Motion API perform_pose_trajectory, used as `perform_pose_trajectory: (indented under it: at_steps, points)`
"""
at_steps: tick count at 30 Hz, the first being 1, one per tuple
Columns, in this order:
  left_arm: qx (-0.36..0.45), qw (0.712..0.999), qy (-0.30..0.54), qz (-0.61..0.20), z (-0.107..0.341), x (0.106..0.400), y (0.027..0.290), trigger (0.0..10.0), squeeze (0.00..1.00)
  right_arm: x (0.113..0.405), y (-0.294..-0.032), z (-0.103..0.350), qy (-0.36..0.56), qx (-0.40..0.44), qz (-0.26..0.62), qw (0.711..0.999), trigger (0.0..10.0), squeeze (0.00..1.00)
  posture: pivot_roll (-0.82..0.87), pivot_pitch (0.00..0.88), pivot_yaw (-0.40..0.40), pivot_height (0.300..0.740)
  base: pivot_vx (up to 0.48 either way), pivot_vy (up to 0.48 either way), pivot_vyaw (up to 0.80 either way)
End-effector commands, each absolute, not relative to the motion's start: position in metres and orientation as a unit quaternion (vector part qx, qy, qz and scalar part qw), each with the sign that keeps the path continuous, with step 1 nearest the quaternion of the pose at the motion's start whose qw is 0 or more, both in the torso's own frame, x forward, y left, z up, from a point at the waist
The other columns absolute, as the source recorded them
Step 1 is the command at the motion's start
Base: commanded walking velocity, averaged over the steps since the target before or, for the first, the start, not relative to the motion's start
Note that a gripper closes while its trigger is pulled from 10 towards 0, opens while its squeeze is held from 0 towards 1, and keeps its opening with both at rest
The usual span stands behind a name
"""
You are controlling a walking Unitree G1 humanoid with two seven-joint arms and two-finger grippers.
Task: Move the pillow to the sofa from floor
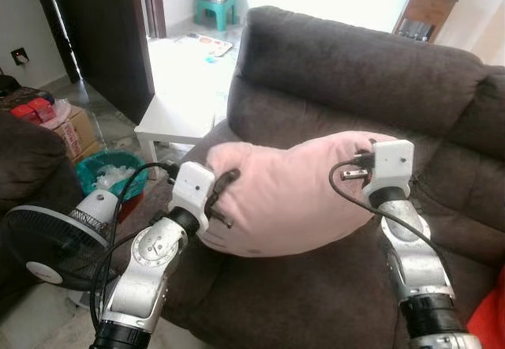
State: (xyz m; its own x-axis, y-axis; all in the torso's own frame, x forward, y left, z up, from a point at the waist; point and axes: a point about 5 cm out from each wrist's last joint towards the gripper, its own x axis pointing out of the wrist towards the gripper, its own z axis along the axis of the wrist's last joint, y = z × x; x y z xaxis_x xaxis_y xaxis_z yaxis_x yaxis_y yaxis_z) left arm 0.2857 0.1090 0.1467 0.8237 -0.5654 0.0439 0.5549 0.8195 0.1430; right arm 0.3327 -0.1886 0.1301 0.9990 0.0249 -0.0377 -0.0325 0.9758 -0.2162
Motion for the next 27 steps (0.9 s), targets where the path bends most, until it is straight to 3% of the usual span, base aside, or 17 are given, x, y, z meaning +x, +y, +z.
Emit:
perform_pose_trajectory:
  at_steps: [1, 9, 10, 12, 13, 27]
  points:
    - [0.057, 0.931, -0.044, -0.358, 0.152, 0.276, 0.092, 10.0, 0.0, 0.338, -0.172, 0.137, 0.013, -0.127, 0.073, 0.989, 10.0, 0.0, 0.16, 0.0, -0.123, 0.74, 0.0, 0.0, 0.0]
    - [0.026, 0.941, -0.004, -0.338, 0.136, 0.275, 0.105, 10.0, 0.0, 0.336, -0.171, 0.126, 0.047, -0.139, 0.102, 0.984, 10.0, 0.0, 0.16, 0.0, -0.121, 0.74, 0.0, 0.0, 0.0]
    - [0.012, 0.947, 0.0, -0.322, 0.133, 0.277, 0.11, 10.0, 0.0, 0.336, -0.172, 0.124, 0.054, -0.141, 0.103, 0.983, 10.0, 0.9, 0.16, 0.0, -0.121, 0.74, 0.0, 0.0, 0.0]
    - [0.007, 0.949, 0.0, -0.315, 0.132, 0.278, 0.112, 10.0, 0.0, 0.336, -0.173, 0.124, 0.055, -0.143, 0.103, 0.983, 10.0, 0.9, 0.16, 0.0, -0.121, 0.74, 0.0, 0.0, 0.0]
    - [0.004, 0.951, 0.001, -0.31, 0.132, 0.278, 0.113, 10.0, 0.0, 0.336, -0.173, 0.124, 0.056, -0.142, 0.103, 0.983, 10.0, 1.0, 0.16, 0.0, -0.121, 0.74, 0.0, 0.0, 0.0]
    - [-0.011, 0.972, 0.017, -0.234, 0.115, 0.285, 0.133, 10.0, 0.0, 0.338, -0.179, 0.124, 0.064, -0.151, 0.093, 0.982, 10.0, 1.0, 0.16, 0.0, -0.125, 0.74, 0.0, 0.0, 0.0]
